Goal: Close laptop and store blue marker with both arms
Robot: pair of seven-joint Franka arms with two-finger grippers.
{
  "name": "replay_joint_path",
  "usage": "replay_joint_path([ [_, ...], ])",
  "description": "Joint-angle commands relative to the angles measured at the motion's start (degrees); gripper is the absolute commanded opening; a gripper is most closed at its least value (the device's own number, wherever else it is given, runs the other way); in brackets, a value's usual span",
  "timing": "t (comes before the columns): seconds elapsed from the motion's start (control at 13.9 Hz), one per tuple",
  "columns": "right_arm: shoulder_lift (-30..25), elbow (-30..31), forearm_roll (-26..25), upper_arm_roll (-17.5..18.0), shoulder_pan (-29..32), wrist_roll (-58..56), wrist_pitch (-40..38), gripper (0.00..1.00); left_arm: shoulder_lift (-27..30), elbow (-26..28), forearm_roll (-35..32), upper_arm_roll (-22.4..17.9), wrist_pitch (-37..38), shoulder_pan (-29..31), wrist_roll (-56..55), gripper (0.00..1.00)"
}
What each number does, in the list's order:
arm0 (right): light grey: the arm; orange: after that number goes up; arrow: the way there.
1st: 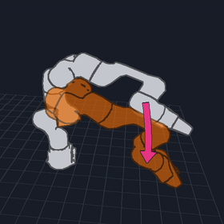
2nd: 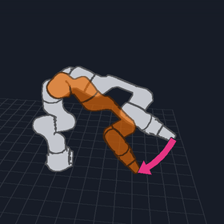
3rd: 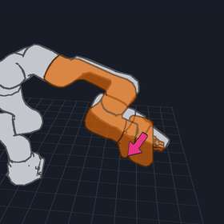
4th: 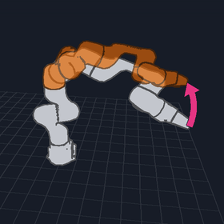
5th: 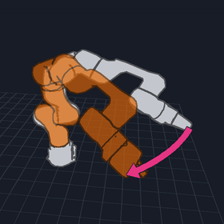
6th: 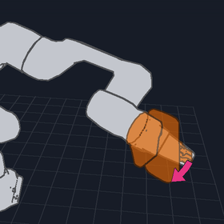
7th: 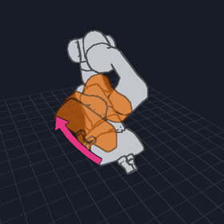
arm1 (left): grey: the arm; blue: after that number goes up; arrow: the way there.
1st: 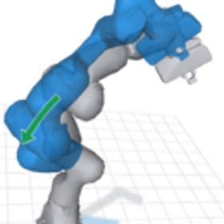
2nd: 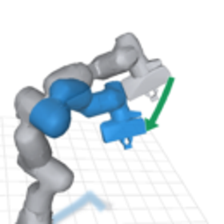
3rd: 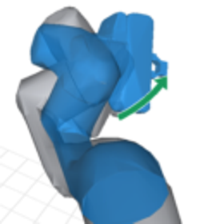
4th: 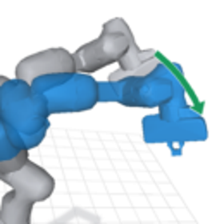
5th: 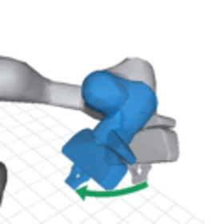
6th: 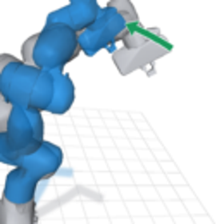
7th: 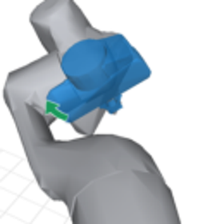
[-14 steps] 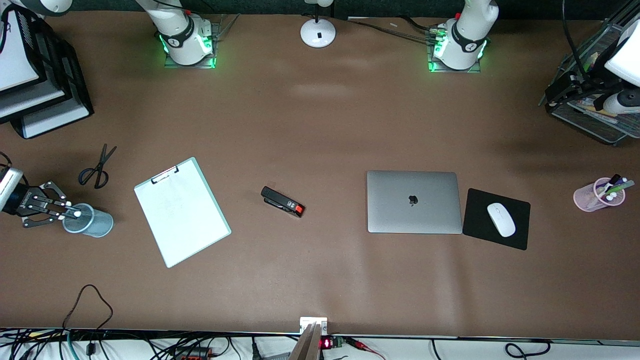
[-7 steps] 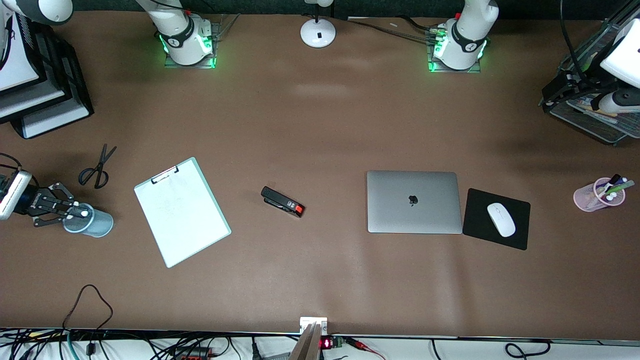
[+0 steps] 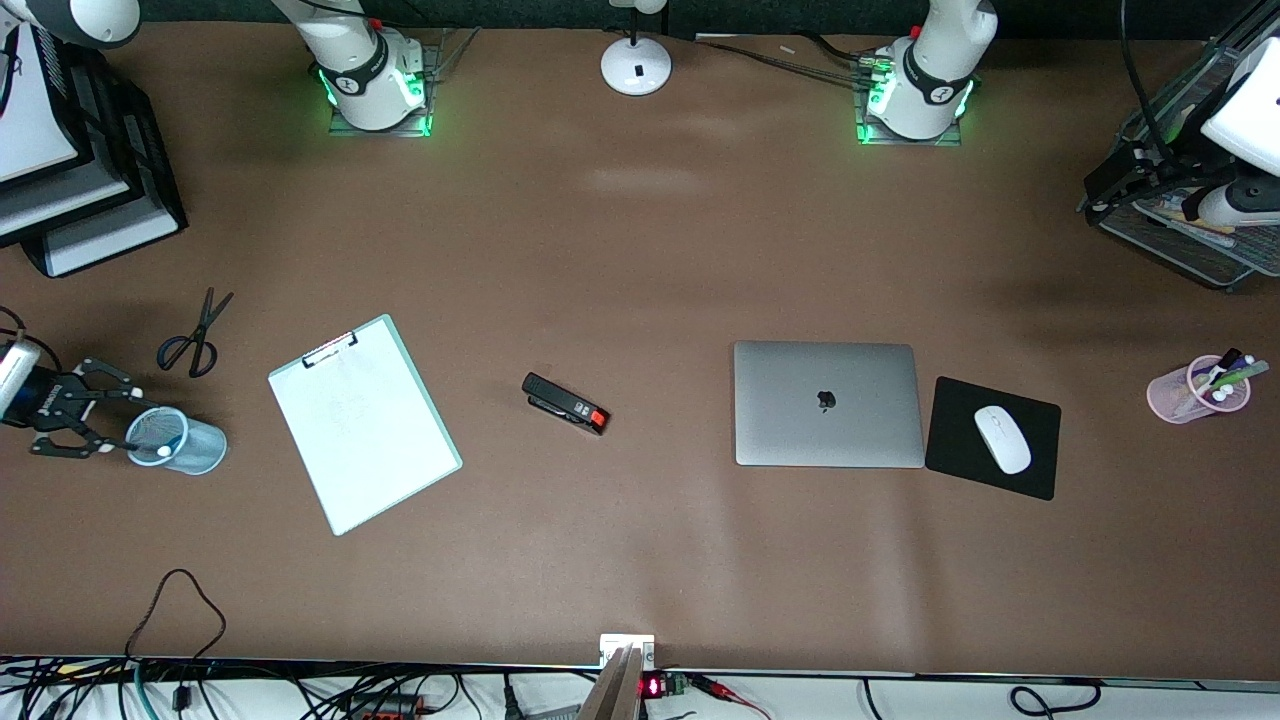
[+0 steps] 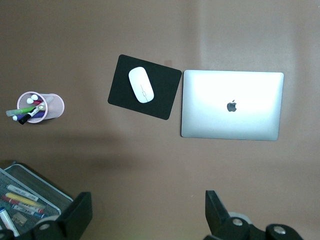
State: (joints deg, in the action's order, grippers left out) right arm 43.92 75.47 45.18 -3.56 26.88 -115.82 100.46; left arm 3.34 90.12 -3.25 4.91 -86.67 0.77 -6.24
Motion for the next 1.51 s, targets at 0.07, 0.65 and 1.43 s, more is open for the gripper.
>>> replay_joint_path([
  [0.07, -6.7, -0.3, -6.2, 0.6, 0.0, 12.5, -5.8, 1.00, 0.4, -0.4, 1.6, -0.8, 0.0, -0.2, 1.4, 1.00],
  [0.65, -13.4, -12.4, -19.5, 0.5, -9.0, 43.9, -19.7, 1.00, 0.1, -0.5, 1.5, -0.9, -0.7, -0.2, 1.4, 1.00],
  [1.43, -21.3, -12.5, -32.9, 0.6, -23.5, 104.3, -30.0, 1.00, 0.0, -0.4, 1.6, -0.8, -0.8, -0.2, 1.5, 1.00],
])
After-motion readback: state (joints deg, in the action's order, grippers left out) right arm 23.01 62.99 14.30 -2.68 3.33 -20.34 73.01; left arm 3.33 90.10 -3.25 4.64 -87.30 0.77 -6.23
